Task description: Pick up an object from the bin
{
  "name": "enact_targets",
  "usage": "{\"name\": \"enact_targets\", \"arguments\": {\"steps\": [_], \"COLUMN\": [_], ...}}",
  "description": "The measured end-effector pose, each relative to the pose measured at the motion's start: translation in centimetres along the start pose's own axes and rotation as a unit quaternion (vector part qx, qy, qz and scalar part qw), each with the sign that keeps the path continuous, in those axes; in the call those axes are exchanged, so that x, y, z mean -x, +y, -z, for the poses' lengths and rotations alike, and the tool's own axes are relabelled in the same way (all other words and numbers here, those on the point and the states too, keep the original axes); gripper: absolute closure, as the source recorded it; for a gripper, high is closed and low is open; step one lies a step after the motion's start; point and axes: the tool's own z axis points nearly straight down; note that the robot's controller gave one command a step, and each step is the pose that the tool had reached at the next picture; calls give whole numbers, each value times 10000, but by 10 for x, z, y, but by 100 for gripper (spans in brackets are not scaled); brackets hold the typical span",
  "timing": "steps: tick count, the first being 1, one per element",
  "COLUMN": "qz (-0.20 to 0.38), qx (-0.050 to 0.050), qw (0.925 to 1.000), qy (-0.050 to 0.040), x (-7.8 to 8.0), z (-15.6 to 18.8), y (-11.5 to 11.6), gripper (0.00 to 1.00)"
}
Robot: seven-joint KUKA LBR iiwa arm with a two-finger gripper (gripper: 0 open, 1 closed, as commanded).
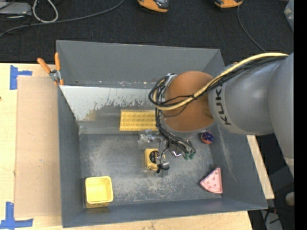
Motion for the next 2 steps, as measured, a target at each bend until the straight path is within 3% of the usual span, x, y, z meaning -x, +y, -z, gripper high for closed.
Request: {"name": "enact_targets", "arguments": {"steps": [1, 2], "qz": [187, 166], "qx": [6, 9], "qw": [9998, 9999], "qy": [-34, 9], "x": [13, -6], "z": [7, -13], "y": [38, 4], "gripper": [0, 0]}}
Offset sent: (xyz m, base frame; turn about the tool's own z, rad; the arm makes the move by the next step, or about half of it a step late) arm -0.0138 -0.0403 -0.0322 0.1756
